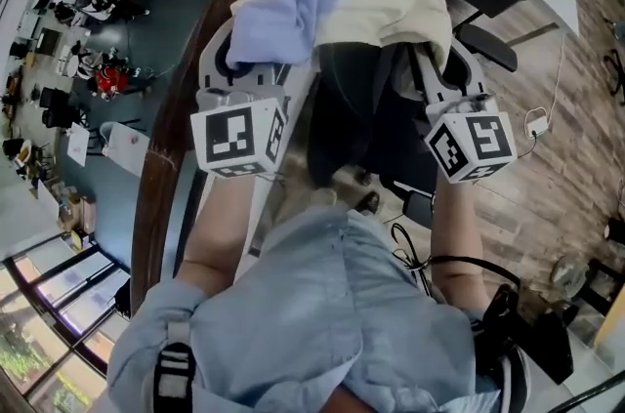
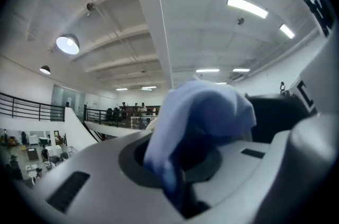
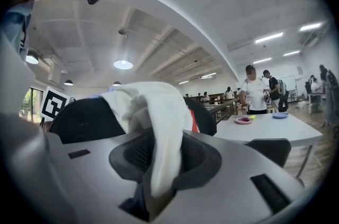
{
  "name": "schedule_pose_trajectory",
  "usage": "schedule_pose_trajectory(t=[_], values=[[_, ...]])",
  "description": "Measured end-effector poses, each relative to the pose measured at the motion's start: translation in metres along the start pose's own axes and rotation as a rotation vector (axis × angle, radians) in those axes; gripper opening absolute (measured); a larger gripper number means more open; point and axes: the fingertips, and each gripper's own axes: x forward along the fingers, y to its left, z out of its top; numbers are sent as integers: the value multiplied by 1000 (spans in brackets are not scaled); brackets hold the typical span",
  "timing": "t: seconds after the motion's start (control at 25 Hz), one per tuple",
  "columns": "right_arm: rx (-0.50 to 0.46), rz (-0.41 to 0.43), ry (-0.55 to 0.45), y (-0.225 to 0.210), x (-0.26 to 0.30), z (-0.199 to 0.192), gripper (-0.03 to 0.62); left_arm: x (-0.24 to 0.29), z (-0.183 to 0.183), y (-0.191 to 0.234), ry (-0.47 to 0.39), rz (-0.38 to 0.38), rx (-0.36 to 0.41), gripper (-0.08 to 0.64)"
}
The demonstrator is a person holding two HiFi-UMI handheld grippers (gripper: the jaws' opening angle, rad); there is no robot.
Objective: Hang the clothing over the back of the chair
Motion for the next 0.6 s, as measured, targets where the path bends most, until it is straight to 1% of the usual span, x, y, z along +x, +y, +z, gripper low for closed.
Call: schedule_pose_trajectory(t=[0.04, 0.12, 0.16, 0.2, 0.32, 0.4, 0.52, 0.6], values=[[1, 13, 11, 5, 0, -8, 117, 0, -9, -11, 26, -25, 1, 43], [3, 16, 23, 10, 1, -20, 221, -1, -23, -26, 57, -58, -6, 43], [8, 12, 25, 10, 0, -26, 266, -3, -28, -30, 61, -66, -14, 61], [13, 8, 27, 10, -2, -31, 282, -7, -32, -32, 63, -71, -23, 85], [39, -9, 29, 5, -16, -40, 319, -24, -43, -37, 78, -88, -46, 195], [78, -18, 20, 3, -22, -42, 336, -36, -46, -35, 85, -88, -49, 248], [138, -23, 1, -1, -36, -43, 345, -56, -41, -34, 61, -57, -64, 256], [141, -22, -12, -7, -52, -40, 345, -70, -35, -44, 39, -31, -78, 256]])
